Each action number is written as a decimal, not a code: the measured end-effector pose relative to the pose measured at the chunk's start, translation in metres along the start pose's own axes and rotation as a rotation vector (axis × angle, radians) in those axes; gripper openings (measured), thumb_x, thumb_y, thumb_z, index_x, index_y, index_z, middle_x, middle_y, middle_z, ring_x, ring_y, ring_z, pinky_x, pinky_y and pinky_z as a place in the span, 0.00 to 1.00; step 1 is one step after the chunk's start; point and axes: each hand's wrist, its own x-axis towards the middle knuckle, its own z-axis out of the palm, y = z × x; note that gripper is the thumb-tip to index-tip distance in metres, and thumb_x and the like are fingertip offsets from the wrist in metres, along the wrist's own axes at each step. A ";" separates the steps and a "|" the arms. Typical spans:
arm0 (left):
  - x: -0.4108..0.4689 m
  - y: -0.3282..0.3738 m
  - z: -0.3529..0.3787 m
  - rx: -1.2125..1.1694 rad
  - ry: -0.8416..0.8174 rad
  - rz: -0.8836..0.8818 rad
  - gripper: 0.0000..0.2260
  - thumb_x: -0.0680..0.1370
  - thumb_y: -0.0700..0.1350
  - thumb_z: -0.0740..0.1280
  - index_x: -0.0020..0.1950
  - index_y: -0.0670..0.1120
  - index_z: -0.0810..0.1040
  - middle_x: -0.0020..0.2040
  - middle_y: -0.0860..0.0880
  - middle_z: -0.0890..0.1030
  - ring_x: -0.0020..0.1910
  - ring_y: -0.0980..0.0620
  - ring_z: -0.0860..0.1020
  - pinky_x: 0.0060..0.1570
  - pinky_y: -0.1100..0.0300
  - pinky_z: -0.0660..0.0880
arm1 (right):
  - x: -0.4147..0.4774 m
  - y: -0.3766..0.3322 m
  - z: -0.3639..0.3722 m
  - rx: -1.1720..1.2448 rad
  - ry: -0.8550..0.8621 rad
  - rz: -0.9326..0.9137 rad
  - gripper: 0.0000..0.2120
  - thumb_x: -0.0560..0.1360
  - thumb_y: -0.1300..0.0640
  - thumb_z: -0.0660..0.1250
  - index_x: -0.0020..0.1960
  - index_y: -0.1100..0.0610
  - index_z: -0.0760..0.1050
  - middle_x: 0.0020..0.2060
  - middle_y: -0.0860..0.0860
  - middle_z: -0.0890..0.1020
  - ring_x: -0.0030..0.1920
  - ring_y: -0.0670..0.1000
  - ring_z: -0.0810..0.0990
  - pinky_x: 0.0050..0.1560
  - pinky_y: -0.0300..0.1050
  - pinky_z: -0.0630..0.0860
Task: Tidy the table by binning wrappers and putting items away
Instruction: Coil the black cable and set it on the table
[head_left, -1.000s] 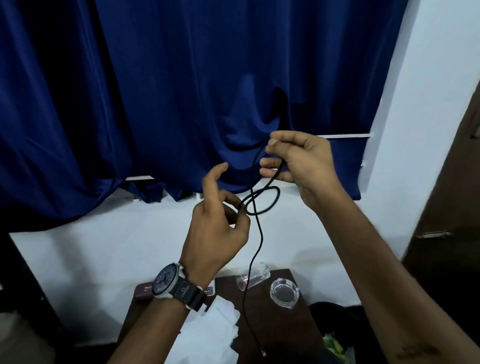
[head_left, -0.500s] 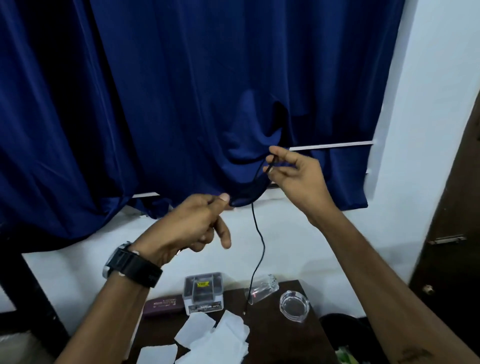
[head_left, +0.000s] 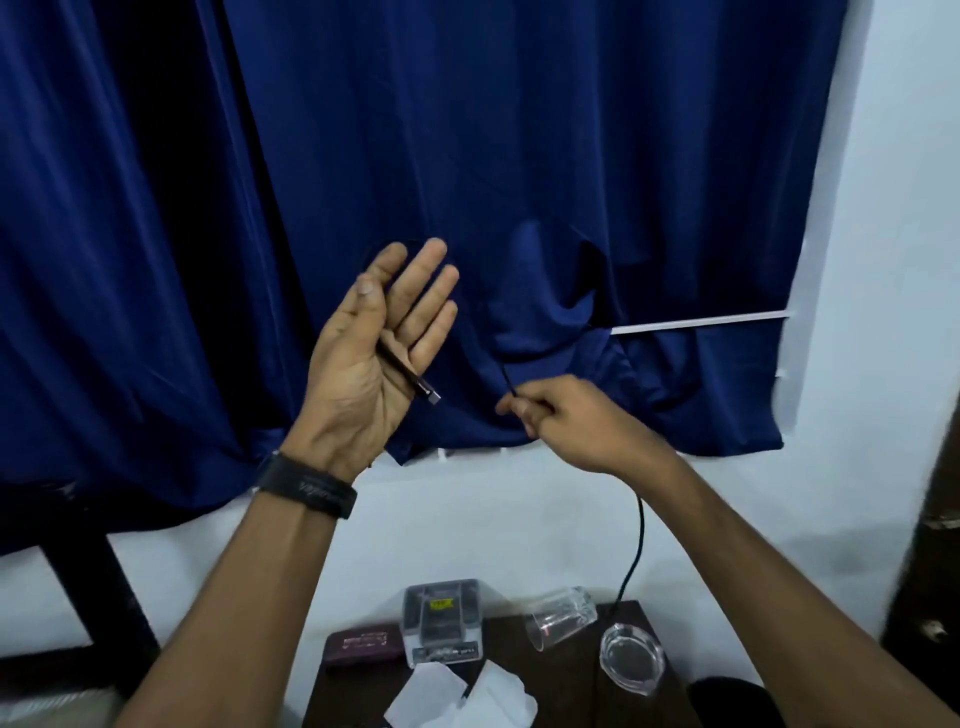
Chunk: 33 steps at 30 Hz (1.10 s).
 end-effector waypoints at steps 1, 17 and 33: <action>0.004 -0.003 -0.005 0.029 0.045 0.014 0.16 0.87 0.50 0.51 0.66 0.47 0.75 0.66 0.47 0.82 0.67 0.49 0.80 0.64 0.55 0.78 | -0.004 -0.002 0.001 -0.030 -0.053 -0.008 0.12 0.83 0.52 0.62 0.55 0.51 0.84 0.38 0.46 0.84 0.45 0.50 0.83 0.54 0.52 0.79; -0.037 -0.067 -0.025 0.723 -0.075 -0.255 0.27 0.87 0.55 0.48 0.53 0.39 0.81 0.26 0.41 0.80 0.22 0.53 0.70 0.41 0.58 0.79 | -0.022 -0.051 -0.030 0.575 -0.049 -0.122 0.18 0.80 0.60 0.61 0.32 0.60 0.77 0.20 0.43 0.69 0.24 0.42 0.64 0.30 0.34 0.61; -0.050 -0.042 -0.001 0.221 0.287 -0.203 0.27 0.86 0.54 0.54 0.31 0.40 0.73 0.14 0.48 0.61 0.12 0.55 0.62 0.17 0.69 0.65 | -0.004 -0.005 0.012 0.338 0.130 0.017 0.09 0.79 0.46 0.69 0.45 0.46 0.86 0.41 0.41 0.88 0.48 0.42 0.84 0.55 0.44 0.78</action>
